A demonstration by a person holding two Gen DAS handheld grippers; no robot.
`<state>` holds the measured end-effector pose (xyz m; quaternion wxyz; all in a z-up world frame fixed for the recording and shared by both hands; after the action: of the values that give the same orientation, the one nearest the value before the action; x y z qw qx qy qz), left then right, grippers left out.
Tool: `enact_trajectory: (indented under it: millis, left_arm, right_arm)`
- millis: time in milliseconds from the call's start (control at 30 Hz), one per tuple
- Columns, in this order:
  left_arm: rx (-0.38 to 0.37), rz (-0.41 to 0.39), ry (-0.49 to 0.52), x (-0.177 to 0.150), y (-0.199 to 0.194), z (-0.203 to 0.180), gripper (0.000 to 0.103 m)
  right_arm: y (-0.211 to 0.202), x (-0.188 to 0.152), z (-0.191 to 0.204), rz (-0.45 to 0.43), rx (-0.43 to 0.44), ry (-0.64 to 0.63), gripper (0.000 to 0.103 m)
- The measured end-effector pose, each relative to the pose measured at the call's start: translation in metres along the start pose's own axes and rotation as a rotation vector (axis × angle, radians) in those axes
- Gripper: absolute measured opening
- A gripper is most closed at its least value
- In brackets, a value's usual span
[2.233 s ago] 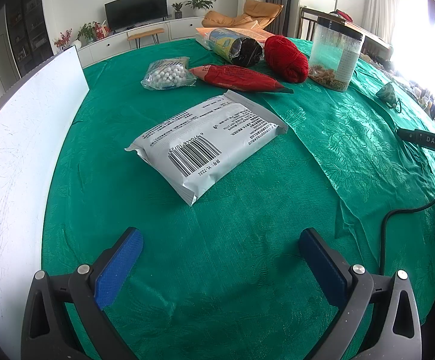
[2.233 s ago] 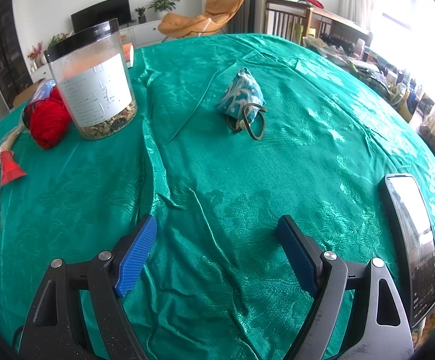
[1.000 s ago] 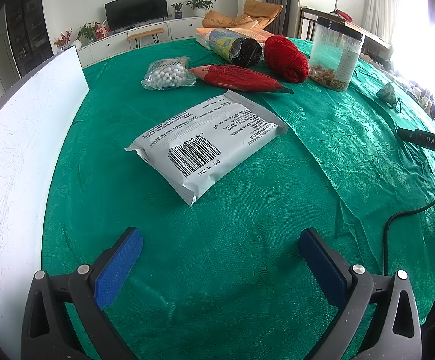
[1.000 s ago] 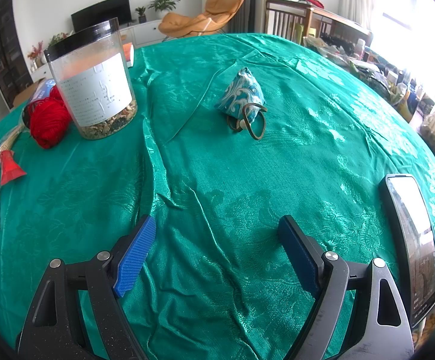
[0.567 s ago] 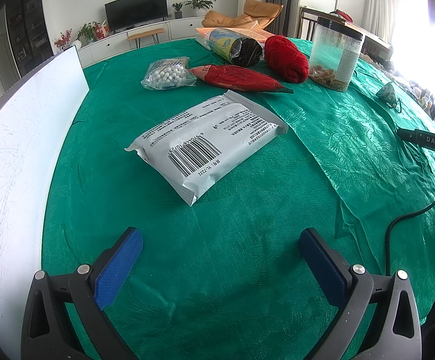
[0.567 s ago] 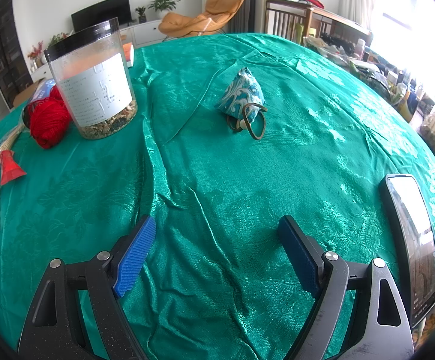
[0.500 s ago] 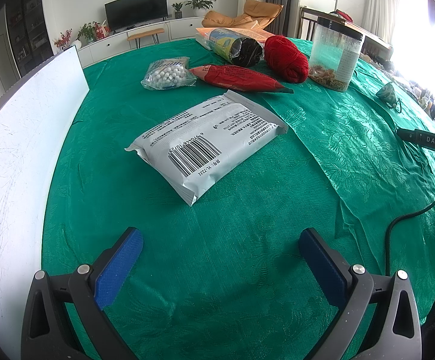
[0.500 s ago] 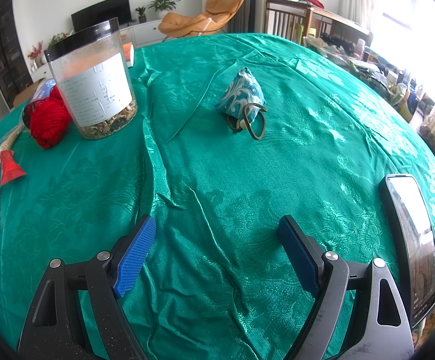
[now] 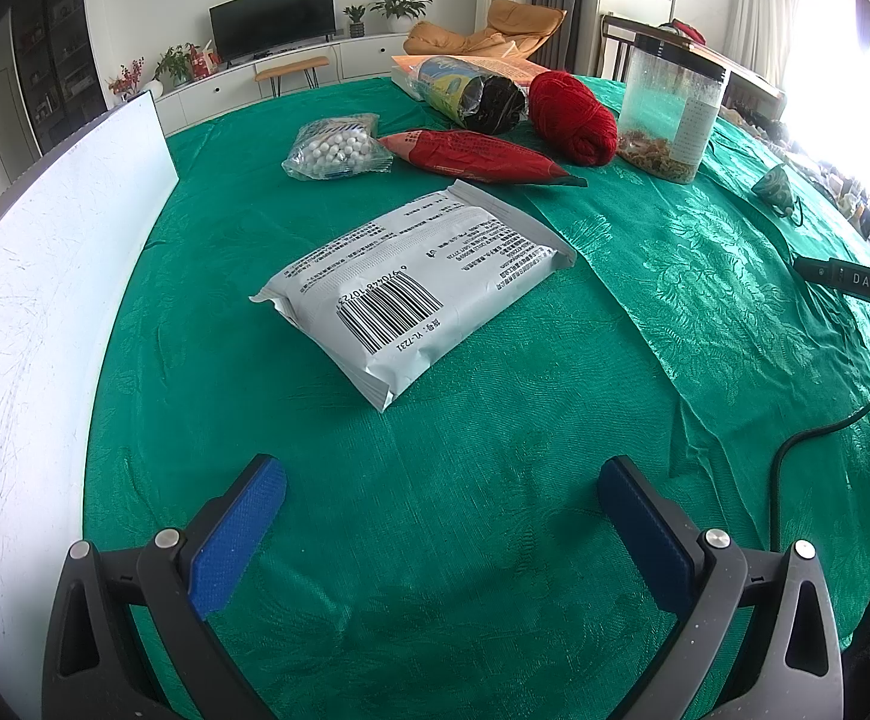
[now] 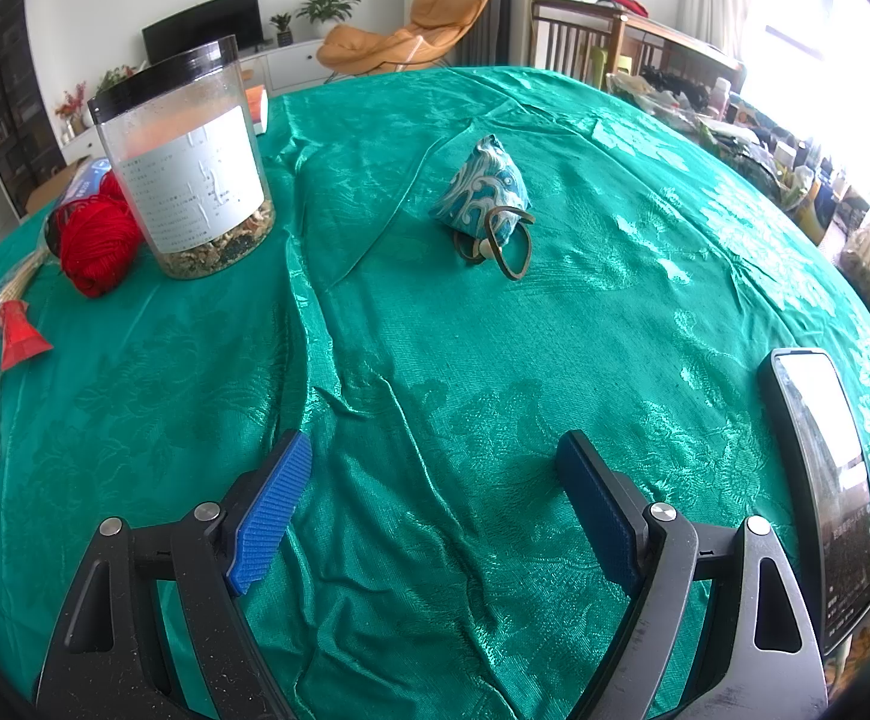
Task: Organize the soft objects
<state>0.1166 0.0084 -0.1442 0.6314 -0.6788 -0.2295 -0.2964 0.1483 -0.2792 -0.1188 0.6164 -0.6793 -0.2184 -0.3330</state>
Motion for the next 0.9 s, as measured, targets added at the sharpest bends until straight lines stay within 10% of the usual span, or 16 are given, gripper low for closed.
enact_trajectory:
  millis: [433, 567, 733, 900]
  left_arm:
    - [-0.002, 0.079, 0.041, 0.008, -0.001, -0.002, 0.102]
    - [0.023, -0.004, 0.150, 0.047, -0.027, -0.010, 0.103]
    - [0.070, 0.183, 0.395, 0.071, 0.019, -0.026, 0.103]
    - [0.037, 0.238, 0.317, 0.089, 0.070, -0.009, 0.103]
  right_arm:
    - [0.000, 0.000, 0.000, 0.000, 0.000, 0.000, 0.086]
    - [0.000, 0.000, 0.000, -0.001, 0.000, 0.000, 0.086]
    - [0.000, 0.000, 0.000, -0.001, 0.000, 0.000, 0.086]
    - [0.000, 0.000, 0.000, -0.001, 0.000, 0.000, 0.086]
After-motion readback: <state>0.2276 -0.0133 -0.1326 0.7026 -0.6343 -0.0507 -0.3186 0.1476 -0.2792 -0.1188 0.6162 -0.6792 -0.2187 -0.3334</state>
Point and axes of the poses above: each gripper's, at about its wrist camera, not at the fingertips, and y roughly the way its jaws point, z to its left, x to its top, the point moved 3 cm from there along y, roughly the way its jaws point, and after that the axes turned 7 degrees about -z, right-handed, at the moved point
